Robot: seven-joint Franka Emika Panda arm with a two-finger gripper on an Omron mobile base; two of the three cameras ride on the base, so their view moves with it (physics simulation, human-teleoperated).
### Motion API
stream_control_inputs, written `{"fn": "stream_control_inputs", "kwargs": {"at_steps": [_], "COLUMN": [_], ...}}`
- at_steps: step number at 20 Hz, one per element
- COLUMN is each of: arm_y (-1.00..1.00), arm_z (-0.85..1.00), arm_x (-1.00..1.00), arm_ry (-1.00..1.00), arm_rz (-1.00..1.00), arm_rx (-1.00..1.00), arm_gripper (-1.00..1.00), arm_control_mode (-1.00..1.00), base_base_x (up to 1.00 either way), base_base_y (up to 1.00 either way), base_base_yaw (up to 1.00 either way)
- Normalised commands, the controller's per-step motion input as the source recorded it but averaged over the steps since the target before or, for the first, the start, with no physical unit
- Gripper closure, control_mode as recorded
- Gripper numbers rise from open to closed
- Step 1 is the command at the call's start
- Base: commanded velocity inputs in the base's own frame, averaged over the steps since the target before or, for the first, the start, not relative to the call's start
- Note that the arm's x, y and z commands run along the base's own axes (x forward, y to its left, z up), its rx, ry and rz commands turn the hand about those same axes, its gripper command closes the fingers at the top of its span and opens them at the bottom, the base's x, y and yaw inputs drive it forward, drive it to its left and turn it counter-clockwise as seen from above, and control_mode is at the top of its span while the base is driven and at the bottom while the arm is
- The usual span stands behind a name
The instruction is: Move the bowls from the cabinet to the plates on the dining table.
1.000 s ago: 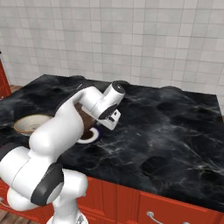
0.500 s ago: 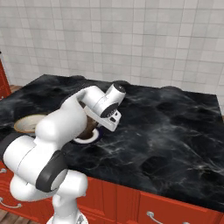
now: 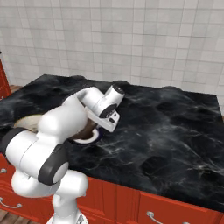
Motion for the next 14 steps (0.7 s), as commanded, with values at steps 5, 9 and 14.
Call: {"fn": "stream_control_inputs", "kwargs": {"at_steps": [5, 9, 14], "arm_y": [-0.02, -0.03, 0.0], "arm_z": [-0.43, -0.46, -0.26], "arm_x": [0.04, 0.18, 0.37], "arm_ry": [-0.06, -0.1, -0.07], "arm_rz": [0.03, 0.05, 0.04], "arm_rx": [0.0, 0.0, 0.0], "arm_gripper": [1.0, 1.0, 1.0], "arm_control_mode": [-1.0, -1.0, -1.0], "base_base_x": [0.0, 0.0, 0.0], "base_base_y": [0.0, 0.0, 0.0], "base_base_yaw": [0.0, 0.0, 0.0]}}
